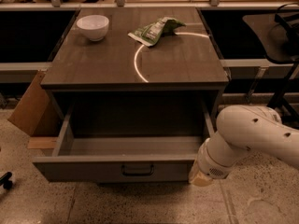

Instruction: Close top drawer

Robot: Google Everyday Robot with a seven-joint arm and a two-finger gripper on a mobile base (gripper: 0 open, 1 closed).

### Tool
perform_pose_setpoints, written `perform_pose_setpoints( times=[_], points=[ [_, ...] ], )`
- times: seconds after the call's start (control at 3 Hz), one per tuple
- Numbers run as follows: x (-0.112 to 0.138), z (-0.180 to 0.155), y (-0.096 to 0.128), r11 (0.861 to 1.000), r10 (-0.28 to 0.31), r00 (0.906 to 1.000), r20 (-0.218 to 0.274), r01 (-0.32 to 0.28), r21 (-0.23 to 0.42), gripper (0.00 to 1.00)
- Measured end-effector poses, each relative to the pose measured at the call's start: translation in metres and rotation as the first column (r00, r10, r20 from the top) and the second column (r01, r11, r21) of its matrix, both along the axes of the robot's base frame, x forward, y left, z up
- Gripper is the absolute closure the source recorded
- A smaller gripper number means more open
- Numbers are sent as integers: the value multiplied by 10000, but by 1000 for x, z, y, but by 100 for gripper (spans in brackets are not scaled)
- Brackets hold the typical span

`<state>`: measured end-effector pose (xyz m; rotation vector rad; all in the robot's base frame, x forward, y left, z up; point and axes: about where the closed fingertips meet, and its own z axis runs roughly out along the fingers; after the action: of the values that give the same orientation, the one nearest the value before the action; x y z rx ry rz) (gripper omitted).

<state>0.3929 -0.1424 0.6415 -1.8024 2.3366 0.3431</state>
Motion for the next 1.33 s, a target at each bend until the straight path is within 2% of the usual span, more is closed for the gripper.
perform_pose_setpoints(
  times=[0.67,1.33],
  points=[
    [41,-4,17,9983,15,9958,917,-68,578,100],
    [86,-1,31,9946,-325,9799,1970,122,1032,100]
  ],
)
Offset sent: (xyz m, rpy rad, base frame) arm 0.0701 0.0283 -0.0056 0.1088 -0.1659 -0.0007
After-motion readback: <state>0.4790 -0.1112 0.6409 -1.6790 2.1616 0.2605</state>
